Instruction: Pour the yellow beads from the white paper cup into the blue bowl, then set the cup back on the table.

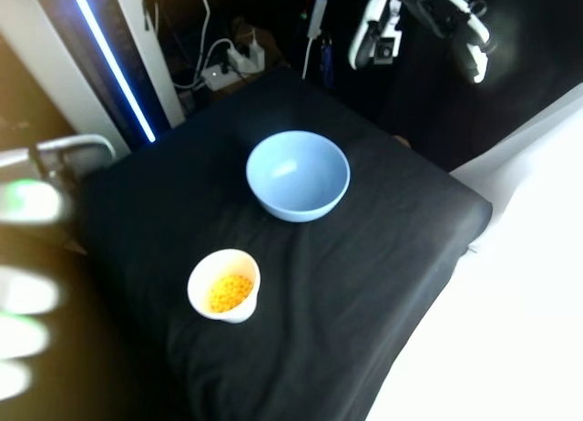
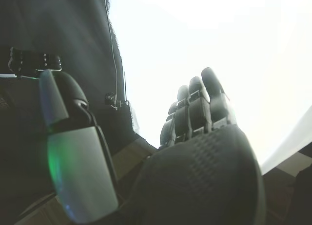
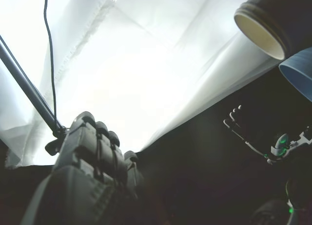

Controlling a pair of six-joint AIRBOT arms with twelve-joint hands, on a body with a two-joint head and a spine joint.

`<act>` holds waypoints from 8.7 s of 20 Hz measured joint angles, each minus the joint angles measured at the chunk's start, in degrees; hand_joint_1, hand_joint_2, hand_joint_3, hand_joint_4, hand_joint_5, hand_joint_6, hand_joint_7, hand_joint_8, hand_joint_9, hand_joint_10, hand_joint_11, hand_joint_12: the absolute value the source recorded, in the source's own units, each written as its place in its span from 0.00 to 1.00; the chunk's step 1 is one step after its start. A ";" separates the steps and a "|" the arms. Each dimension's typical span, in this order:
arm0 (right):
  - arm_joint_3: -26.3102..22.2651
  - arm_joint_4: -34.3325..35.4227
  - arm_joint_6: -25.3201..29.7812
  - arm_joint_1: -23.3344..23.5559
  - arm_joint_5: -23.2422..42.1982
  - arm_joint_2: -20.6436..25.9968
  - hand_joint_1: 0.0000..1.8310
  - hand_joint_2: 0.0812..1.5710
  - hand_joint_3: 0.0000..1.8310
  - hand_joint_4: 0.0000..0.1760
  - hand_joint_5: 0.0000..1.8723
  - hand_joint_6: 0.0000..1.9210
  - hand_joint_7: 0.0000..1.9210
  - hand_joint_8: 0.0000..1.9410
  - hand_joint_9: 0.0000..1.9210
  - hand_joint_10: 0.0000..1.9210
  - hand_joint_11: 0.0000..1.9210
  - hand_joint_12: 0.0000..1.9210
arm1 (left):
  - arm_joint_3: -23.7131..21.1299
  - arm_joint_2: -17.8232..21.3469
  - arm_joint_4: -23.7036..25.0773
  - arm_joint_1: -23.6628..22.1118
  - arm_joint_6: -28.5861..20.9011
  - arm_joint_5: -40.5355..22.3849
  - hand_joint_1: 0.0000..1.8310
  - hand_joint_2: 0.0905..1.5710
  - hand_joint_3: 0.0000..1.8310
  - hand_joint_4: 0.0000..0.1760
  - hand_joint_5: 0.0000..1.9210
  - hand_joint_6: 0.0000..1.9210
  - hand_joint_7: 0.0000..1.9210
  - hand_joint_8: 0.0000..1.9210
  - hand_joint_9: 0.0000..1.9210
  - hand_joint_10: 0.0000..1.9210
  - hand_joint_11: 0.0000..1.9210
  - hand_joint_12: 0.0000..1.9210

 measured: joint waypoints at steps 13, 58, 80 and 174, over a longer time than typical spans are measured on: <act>5.99 -0.02 13.55 0.00 -0.28 -5.01 0.32 0.48 0.00 0.41 0.08 0.00 0.13 0.01 0.10 0.00 0.02 0.29 | 0.00 -1.01 -0.55 0.02 0.02 -0.22 0.32 0.52 0.00 0.07 0.03 0.00 0.10 0.00 0.09 0.00 0.00 0.24; 19.21 7.28 26.91 -3.56 -14.05 -20.24 0.46 0.37 0.00 0.28 0.01 0.01 0.02 0.01 0.00 0.00 0.00 0.00 | 0.68 -3.56 -2.51 2.82 -1.92 -1.44 0.33 0.51 0.00 0.06 0.04 0.00 0.14 0.00 0.10 0.00 0.00 0.25; 24.70 3.02 26.97 -1.77 -24.79 -23.76 0.43 0.40 0.00 0.47 0.00 0.00 0.03 0.01 0.00 0.00 0.00 0.00 | 1.68 -5.38 -2.40 3.04 -2.93 -1.49 0.40 0.47 0.00 0.01 0.06 0.00 0.15 0.00 0.10 0.00 0.00 0.31; 22.21 -21.62 26.88 19.76 -26.12 -20.72 0.65 0.64 0.00 0.00 0.63 0.34 0.48 0.02 0.42 0.04 0.17 0.60 | 3.45 -8.26 -3.78 4.96 -5.92 -1.86 0.37 0.51 0.00 0.00 0.04 0.00 0.19 0.00 0.15 0.00 0.01 0.35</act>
